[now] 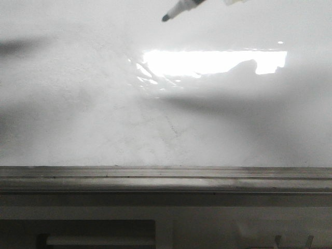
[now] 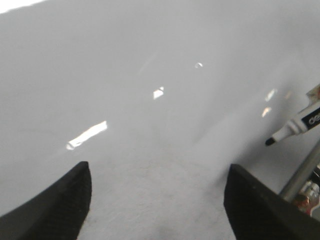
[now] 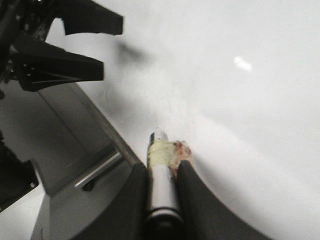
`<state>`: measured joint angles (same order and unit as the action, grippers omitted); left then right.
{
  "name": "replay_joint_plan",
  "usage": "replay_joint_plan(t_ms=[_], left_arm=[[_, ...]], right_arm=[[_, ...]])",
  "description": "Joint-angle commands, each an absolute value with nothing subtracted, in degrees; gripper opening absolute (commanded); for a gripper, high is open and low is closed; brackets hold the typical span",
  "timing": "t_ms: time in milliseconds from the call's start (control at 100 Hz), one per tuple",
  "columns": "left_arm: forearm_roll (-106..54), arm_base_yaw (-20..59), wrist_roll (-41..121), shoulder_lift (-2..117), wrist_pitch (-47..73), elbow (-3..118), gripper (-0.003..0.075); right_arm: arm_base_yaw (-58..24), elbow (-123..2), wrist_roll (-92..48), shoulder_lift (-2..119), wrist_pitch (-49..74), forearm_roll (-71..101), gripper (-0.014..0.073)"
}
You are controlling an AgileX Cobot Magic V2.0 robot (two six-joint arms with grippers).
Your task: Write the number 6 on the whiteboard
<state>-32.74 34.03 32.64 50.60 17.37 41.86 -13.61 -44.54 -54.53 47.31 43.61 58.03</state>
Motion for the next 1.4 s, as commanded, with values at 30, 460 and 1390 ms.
replay_joint_plan(t_ms=[30, 460, 1390], left_arm=[[-36.4, 31.0, 32.4, 43.2, 9.4, 38.3, 0.0489], [-38.0, 29.2, 32.4, 34.0, 3.6, 30.6, 0.0459], [-39.0, 29.2, 32.4, 34.0, 4.2, 30.6, 0.0459]], right_arm=[[-13.6, -43.5, -55.4, 44.9, 34.3, 60.1, -0.0046], [-13.6, -43.5, -55.4, 53.2, 23.5, 60.9, -0.0046], [-15.7, -44.3, -50.8, 54.8, 36.5, 56.0, -0.0045]])
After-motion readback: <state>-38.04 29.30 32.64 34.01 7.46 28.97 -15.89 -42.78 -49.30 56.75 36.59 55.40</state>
